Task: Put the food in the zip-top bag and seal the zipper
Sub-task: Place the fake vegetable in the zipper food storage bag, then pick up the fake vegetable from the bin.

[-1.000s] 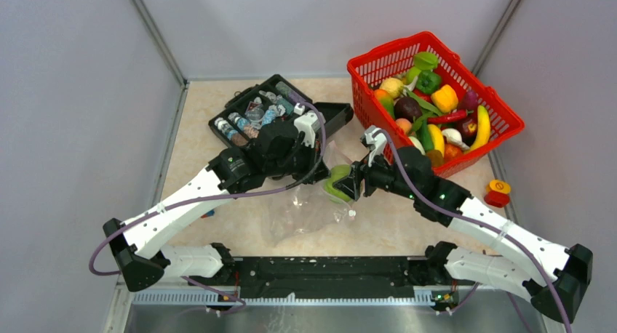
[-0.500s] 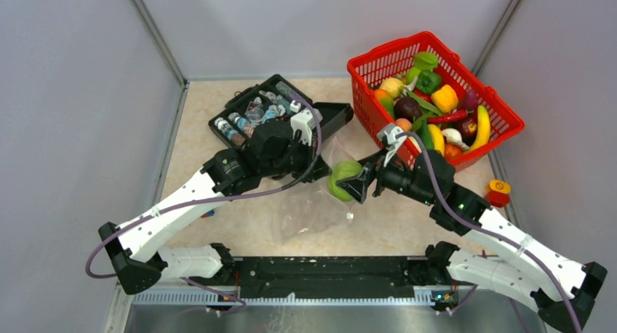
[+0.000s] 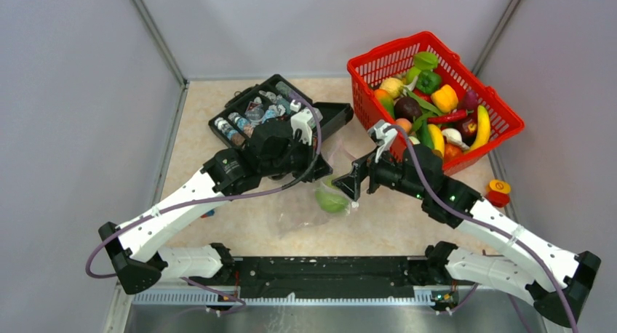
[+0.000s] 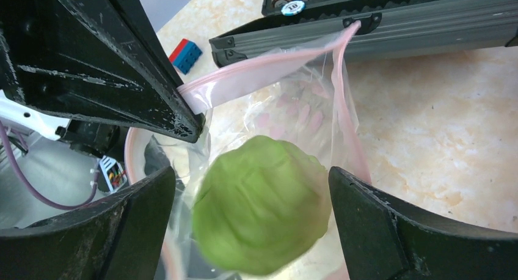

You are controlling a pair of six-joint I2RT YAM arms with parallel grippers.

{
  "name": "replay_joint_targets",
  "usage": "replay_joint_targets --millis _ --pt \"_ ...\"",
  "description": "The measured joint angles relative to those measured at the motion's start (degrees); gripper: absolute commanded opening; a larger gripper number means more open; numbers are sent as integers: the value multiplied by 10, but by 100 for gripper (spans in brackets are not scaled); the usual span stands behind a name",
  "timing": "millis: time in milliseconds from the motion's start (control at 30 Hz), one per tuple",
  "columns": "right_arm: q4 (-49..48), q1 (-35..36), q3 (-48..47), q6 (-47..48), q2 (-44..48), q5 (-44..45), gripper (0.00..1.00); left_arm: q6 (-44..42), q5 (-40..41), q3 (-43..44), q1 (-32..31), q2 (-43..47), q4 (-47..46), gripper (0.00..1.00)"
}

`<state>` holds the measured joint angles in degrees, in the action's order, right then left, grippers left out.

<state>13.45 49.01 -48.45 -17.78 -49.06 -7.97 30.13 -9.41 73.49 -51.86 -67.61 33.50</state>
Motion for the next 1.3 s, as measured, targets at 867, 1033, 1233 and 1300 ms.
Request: replay_joint_targets --millis 867,1033,1233,1300 --pt "91 -13 -106 25 63 433 99 0 -2 -12 0 6 -10 0" --pt "123 -172 -206 61 -7 412 99 0 -7 -25 0 6 -22 0" --pt "148 -396 -275 68 -114 247 99 0 -13 -36 0 6 -30 0" --pt "145 -431 -277 65 -157 194 96 0 -13 -37 0 6 -30 0"
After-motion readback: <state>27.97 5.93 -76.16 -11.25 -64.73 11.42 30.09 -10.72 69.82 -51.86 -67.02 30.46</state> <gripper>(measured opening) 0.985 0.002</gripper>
